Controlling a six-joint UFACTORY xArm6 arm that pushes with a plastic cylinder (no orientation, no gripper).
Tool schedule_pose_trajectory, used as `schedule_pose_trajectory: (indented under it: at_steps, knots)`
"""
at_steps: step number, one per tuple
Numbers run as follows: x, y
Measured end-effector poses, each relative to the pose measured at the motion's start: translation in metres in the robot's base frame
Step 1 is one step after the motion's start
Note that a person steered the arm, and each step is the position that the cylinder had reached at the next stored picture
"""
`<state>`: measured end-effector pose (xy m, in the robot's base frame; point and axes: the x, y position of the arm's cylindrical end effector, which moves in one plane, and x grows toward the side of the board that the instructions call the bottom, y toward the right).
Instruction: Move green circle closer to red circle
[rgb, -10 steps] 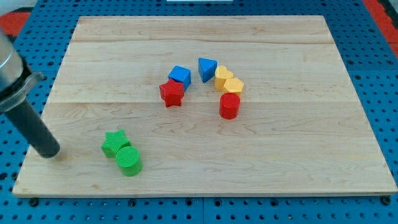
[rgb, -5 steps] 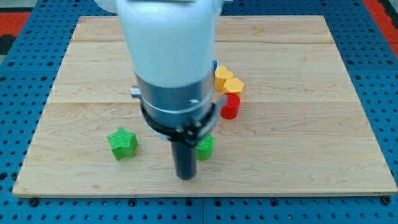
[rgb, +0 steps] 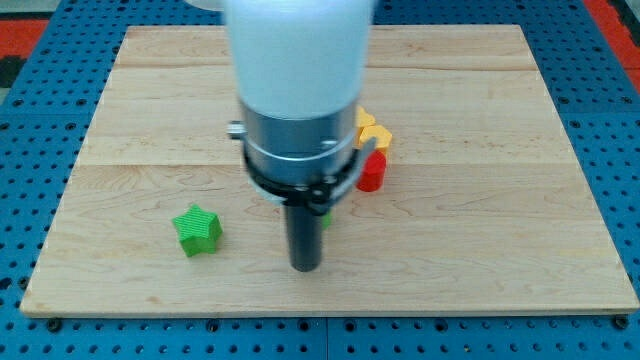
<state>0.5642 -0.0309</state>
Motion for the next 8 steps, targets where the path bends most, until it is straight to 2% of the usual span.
schedule_pose_trajectory:
  at_steps: [2,3,4,5,7,8]
  knots:
    - [-0.053,0.036]
    - [-0.036,0.02]
    - [-0.034,-0.023]
    - [-0.05,-0.02]
    - [-0.037,0.031]
    - [-0.055,0.033]
